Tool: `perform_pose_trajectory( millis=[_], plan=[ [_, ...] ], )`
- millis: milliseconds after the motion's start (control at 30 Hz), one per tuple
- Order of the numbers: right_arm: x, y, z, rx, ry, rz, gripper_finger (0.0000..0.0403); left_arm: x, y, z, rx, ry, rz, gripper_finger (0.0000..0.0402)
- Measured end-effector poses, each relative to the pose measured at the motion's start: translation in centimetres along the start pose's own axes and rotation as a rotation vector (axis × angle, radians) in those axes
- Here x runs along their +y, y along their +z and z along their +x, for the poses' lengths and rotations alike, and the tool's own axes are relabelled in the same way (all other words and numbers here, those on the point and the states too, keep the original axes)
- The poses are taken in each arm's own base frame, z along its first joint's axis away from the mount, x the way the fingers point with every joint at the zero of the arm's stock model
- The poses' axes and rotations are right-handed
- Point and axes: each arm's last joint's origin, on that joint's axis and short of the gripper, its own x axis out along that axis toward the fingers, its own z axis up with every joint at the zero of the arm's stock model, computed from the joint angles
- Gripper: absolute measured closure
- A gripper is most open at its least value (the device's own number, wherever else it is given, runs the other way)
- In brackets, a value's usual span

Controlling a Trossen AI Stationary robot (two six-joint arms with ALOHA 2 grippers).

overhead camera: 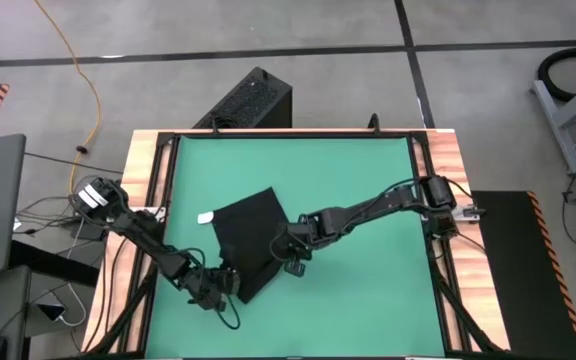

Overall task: Roll towel into tight, uniform cylinder
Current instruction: Roll the towel

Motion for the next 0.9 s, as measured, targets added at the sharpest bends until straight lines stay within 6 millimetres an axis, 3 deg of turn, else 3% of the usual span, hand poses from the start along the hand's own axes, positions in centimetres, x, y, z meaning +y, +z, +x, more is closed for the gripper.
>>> perform_pose_trajectory(
  millis=[500, 900],
  plan=[
    [-4.2, 2.1, 0.1, -0.049, -0.039, 0.066, 0.0389, 0.7, -1.3, 0.6, 0.014, -0.175, -0.106, 0.0401],
    [-4.3, 2.5, 0.1, -0.078, -0.025, 0.029, 0.0389, 0.6, -1.3, 0.6, 0.014, -0.180, -0.075, 0.0402]
  ],
)
